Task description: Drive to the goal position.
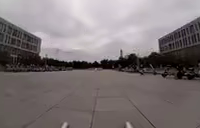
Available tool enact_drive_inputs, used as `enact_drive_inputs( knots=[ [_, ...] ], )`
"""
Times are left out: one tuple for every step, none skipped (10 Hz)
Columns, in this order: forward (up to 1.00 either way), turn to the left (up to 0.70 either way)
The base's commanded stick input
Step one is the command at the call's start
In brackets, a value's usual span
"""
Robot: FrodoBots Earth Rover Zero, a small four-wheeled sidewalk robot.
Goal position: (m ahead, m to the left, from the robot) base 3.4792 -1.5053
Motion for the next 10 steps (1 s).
enact_drive_inputs(
  knots=[
    [0.7,0.0],
    [0.7,0.0],
    [0.7,0.0],
    [0.7,0.0],
    [0.7,0.0],
    [0.7,-0.08],
    [0.7,-0.14],
    [0.7,-0.14],
    [0.7,-0.14],
    [0.7,-0.14]
  ],
)
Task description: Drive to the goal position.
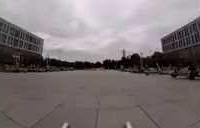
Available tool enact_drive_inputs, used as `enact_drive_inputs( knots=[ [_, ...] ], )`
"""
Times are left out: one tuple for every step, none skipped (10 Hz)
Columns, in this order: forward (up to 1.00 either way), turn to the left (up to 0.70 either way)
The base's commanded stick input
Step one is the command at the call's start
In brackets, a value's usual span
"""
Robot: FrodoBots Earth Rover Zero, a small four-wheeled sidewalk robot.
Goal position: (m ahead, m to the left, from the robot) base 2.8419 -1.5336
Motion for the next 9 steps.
enact_drive_inputs(
  knots=[
    [0.7,-0.14],
    [0.7,-0.14],
    [0.7,-0.14],
    [0.7,-0.14],
    [0.7,-0.14],
    [0.7,-0.06],
    [0.7,0.0],
    [0.7,0.0],
    [0.7,0.0]
  ],
)
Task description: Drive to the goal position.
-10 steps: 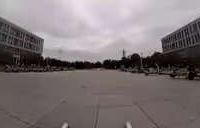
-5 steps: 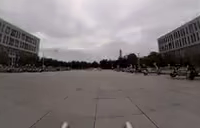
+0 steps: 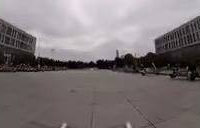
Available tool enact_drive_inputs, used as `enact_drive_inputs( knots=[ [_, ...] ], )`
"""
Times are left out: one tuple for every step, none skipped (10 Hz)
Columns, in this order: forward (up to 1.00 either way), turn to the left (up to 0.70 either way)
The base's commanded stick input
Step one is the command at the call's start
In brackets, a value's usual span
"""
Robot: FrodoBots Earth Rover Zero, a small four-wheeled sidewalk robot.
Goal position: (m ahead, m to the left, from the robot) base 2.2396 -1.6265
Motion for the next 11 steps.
enact_drive_inputs(
  knots=[
    [0.7,0.0],
    [0.7,0.0],
    [0.7,0.0],
    [0.7,0.0],
    [0.7,0.0],
    [0.7,0.0],
    [0.7,0.0],
    [0.7,0.0],
    [0.7,0.0],
    [0.7,0.0],
    [0.7,-0.05]
  ],
)
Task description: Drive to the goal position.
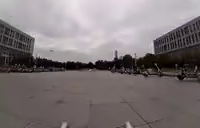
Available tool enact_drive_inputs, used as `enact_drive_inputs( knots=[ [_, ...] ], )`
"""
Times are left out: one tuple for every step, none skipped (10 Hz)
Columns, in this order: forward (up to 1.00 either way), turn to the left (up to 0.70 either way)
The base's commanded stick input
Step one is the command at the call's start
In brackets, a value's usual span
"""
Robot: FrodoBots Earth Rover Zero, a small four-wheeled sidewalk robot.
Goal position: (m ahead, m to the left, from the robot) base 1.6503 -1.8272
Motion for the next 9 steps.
enact_drive_inputs(
  knots=[
    [0.7,-0.13],
    [0.7,-0.14],
    [0.7,-0.14],
    [0.7,-0.14],
    [0.7,-0.14],
    [0.7,-0.14],
    [0.7,-0.05],
    [0.7,0.0],
    [0.7,0.0]
  ],
)
